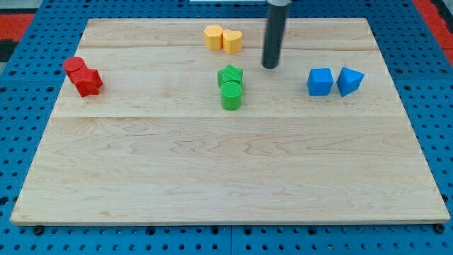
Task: Place the green circle to the left side of the green star
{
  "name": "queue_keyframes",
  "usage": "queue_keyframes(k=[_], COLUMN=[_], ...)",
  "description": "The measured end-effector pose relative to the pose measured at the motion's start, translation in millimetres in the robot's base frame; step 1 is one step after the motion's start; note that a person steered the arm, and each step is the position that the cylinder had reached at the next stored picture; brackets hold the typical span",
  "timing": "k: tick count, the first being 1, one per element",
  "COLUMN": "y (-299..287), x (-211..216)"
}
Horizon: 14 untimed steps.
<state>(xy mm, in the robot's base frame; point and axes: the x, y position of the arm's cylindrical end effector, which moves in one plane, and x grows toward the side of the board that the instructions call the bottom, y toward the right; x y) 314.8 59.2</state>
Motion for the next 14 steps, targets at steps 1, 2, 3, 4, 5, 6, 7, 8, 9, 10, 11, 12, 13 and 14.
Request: queue_keyframes(k=[1,2,3,4,5,6,7,8,9,10,11,12,13,14], y=[-24,-72,-116,-123,-120,-104,-74,-58,-35,-18,-18,-22,-51,-77], x=[-13,-13,2,15,28,45,46,46,46,46,66,91,103,97])
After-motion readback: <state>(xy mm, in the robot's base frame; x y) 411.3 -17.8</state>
